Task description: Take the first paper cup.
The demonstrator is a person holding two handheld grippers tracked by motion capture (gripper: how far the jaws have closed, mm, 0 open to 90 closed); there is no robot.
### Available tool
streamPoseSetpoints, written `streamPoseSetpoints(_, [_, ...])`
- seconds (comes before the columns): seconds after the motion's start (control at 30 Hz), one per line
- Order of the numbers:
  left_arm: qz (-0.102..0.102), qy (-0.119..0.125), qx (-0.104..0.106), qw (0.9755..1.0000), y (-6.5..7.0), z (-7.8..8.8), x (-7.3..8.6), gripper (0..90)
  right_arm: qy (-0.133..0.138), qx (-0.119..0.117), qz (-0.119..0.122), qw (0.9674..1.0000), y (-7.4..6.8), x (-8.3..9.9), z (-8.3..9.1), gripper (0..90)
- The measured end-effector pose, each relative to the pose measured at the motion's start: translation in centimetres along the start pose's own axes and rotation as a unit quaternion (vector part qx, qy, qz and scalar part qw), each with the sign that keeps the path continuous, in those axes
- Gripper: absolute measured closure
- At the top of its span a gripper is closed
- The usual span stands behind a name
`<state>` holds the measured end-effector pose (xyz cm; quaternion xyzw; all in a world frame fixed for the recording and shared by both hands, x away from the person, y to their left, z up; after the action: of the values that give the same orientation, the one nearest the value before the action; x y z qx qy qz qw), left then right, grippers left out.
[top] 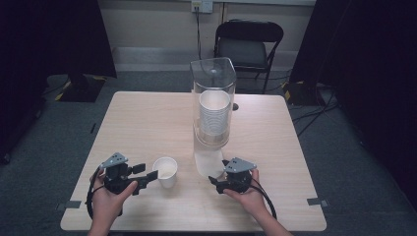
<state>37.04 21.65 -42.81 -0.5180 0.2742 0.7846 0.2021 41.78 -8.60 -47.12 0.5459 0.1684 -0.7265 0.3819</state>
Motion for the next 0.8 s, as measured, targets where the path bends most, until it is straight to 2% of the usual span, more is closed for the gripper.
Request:
streamPoseSetpoints(0.07, [-0.021,-0.001,0.005,0.9998,-0.2,0.7,0.5,28.1,0.002,0.001,-0.003,1.0000,0.2,0.0,0.1,22.7])
streamPoseSetpoints(0.17, [-0.062,-0.018,-0.006,0.9979,-1.1,1.3,1.6,21.4,0.002,0.003,-0.006,1.0000,0.4,0.0,0.1,22.7])
streamPoseSetpoints(0.2, [-0.067,-0.024,0.001,0.9975,-1.3,1.2,2.0,20.3,0.002,0.005,-0.007,1.0000,0.5,0.0,0.1,22.6])
streamPoseSetpoints(0.27, [-0.061,-0.032,0.012,0.9976,-1.8,0.8,2.8,20.3,0.003,0.010,-0.010,0.9999,0.6,0.0,0.1,21.5])
streamPoseSetpoints(0.4, [-0.051,-0.058,0.002,0.9970,-3.0,0.0,4.6,21.6,0.008,0.015,-0.016,0.9997,1.0,-0.2,0.2,21.7])
streamPoseSetpoints(0.5, [-0.060,-0.080,0.012,0.9949,-3.2,-0.6,5.9,21.6,0.015,0.020,-0.029,0.9993,1.4,-0.4,0.3,21.8])
streamPoseSetpoints(0.6, [-0.082,-0.108,0.014,0.9907,-3.3,-1.2,7.1,21.5,0.016,0.027,-0.031,0.9990,1.8,-0.5,0.3,20.8])
streamPoseSetpoints(0.67, [-0.102,-0.101,0.017,0.9895,-3.2,-1.4,7.2,19.4,0.017,0.028,-0.030,0.9990,1.9,-0.8,0.4,20.8])
streamPoseSetpoints(0.73, [-0.100,-0.099,0.016,0.9900,-3.2,-1.5,7.2,19.2,0.019,0.033,-0.024,0.9990,2.1,-1.2,0.3,18.4])
streamPoseSetpoints(0.8, [-0.113,-0.090,0.018,0.9894,-3.1,-1.5,7.5,19.0,0.028,0.035,-0.036,0.9984,2.3,-1.5,0.2,17.3])
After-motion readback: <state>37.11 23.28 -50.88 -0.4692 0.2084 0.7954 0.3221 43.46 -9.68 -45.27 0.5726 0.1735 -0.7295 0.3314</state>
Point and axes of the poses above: each handheld gripper's, and its own axes: z roughly backward along the jaws, x roughly out of its underside, y roughly to its right, the point moved 6 cm from there along -z, roughly forward along the jaws, and after that the axes turned 8 degrees about y, right-handed, at the moved point
